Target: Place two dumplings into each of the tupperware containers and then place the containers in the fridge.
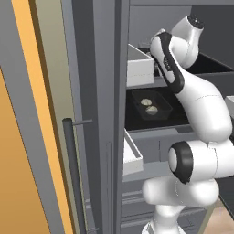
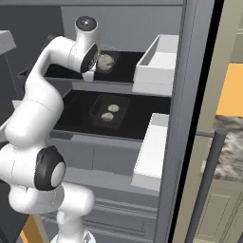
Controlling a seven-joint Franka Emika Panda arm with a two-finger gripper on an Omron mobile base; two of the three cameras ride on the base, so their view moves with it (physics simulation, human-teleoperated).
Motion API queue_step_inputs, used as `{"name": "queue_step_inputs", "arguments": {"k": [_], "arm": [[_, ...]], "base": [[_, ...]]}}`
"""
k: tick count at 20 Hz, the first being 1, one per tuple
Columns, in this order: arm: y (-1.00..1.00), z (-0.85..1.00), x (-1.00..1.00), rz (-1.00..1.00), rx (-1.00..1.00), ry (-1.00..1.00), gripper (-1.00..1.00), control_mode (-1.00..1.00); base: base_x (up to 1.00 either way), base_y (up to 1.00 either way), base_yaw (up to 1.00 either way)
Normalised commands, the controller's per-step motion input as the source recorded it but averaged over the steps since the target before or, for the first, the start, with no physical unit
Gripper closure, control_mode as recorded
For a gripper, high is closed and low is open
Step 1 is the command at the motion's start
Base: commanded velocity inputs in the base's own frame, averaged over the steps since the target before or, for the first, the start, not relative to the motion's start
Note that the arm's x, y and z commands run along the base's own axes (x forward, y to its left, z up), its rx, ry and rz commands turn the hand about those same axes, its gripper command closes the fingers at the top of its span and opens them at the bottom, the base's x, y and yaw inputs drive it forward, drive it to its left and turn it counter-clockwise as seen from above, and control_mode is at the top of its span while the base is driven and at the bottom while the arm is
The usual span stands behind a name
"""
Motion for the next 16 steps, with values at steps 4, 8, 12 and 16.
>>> {"name": "queue_step_inputs", "arguments": {"k": [4,8,12,16], "arm": [[0.00,-0.03,0.02,0.00,0.00,-0.08,-1.00,-1.00],[-0.11,0.00,-0.24,-0.01,0.00,-0.23,-1.00,-1.00],[-0.07,0.02,-0.66,-0.06,0.00,-0.25,-1.00,-1.00],[0.00,0.30,-1.00,-0.11,0.00,-0.16,-1.00,-1.00]], "base": [[0.00,0.00,0.00],[0.00,0.00,0.00],[0.00,0.00,0.00],[0.00,0.00,0.00]]}}
